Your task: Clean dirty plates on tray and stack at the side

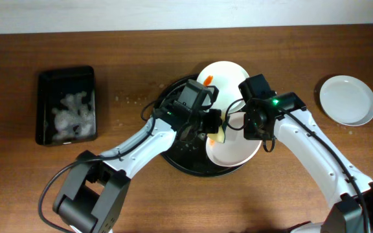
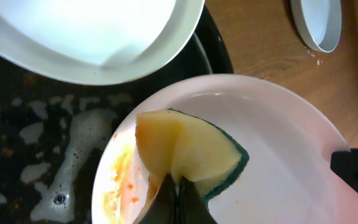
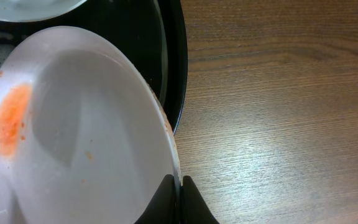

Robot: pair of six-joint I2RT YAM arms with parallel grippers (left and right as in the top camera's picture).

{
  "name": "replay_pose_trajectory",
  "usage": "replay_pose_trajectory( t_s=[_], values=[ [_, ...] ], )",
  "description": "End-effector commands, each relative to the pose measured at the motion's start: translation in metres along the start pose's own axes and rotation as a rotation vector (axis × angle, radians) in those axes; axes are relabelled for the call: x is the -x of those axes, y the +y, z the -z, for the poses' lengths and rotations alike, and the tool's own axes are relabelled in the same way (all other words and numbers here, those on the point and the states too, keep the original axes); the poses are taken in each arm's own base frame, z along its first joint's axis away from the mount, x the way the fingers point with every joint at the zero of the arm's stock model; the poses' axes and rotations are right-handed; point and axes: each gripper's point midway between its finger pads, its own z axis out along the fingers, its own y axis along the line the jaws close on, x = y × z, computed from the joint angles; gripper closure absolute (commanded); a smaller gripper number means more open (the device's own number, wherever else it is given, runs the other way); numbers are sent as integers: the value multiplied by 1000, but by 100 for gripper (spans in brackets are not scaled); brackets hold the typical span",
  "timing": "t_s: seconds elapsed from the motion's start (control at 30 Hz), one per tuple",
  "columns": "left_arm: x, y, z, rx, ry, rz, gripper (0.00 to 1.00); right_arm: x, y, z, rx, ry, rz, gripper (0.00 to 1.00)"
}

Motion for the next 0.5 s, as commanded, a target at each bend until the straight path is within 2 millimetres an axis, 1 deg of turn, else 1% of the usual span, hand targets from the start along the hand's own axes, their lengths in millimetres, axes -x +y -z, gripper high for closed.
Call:
replay_pose_trajectory(
  t_s=[0.0, 0.13, 0.17, 0.23, 0.33, 0.47],
  values=[
    [-19, -4, -13, -43, 39, 35, 100, 9, 2, 13, 18, -44, -1, 96],
    [-42, 0, -38, -28, 96, 18, 100, 9, 2, 13, 18, -44, -1, 96],
    [-46, 5, -44, -18, 110, 22, 100, 9, 2, 13, 19, -45, -1, 96],
    [-51, 12, -51, -7, 127, 32, 100, 9, 2, 13, 19, -46, -1, 96],
    [-51, 18, -52, 3, 127, 42, 100, 9, 2, 13, 19, -45, -1, 96],
    [-42, 29, -48, 20, 109, 64, 100, 9, 2, 13, 18, -44, -1, 96]
  ],
)
